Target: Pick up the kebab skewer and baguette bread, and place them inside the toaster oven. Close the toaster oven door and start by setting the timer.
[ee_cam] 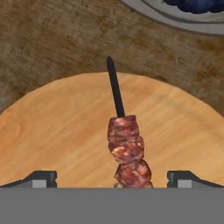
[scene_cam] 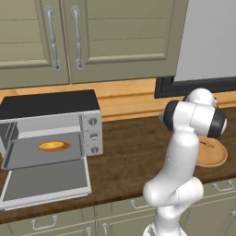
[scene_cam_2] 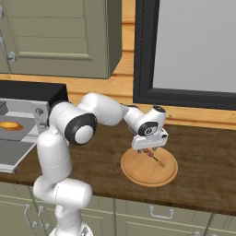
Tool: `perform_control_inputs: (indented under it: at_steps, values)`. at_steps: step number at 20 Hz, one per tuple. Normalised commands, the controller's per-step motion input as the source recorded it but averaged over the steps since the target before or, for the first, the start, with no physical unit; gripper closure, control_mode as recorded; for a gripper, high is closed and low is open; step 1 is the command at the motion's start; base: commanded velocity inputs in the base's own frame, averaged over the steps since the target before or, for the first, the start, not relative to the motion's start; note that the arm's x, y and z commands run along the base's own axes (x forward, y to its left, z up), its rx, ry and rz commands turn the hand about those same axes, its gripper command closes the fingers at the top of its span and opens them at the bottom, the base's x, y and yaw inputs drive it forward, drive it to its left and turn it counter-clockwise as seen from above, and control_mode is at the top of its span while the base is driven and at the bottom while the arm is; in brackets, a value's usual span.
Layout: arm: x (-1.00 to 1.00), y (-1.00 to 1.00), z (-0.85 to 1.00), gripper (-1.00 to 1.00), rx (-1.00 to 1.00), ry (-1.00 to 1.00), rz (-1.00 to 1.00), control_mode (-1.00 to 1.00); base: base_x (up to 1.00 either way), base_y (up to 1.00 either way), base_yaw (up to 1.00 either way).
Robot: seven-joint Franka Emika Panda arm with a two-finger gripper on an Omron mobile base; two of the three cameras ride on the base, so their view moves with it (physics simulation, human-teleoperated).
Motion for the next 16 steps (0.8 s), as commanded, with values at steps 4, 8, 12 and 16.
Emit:
perform_control_inputs:
  at_steps: [4, 8, 12, 16]
  values:
    - [0.14, 0.08, -0.14, -1.0, 0.0, 0.0, 0.0, -1.0, 0.0, 0.0, 0.0]
    - [0.18, 0.02, -0.18, -1.0, 0.0, 0.0, 0.0, -1.0, 0.0, 0.0, 0.0]
    - [0.09, 0.01, -0.1, -1.0, 0.0, 0.0, 0.0, -1.0, 0.0, 0.0, 0.0]
    - [0.12, 0.0, -0.06, -1.0, 0.0, -0.01, 0.0, -1.0, 0.0, 0.0, 0.0]
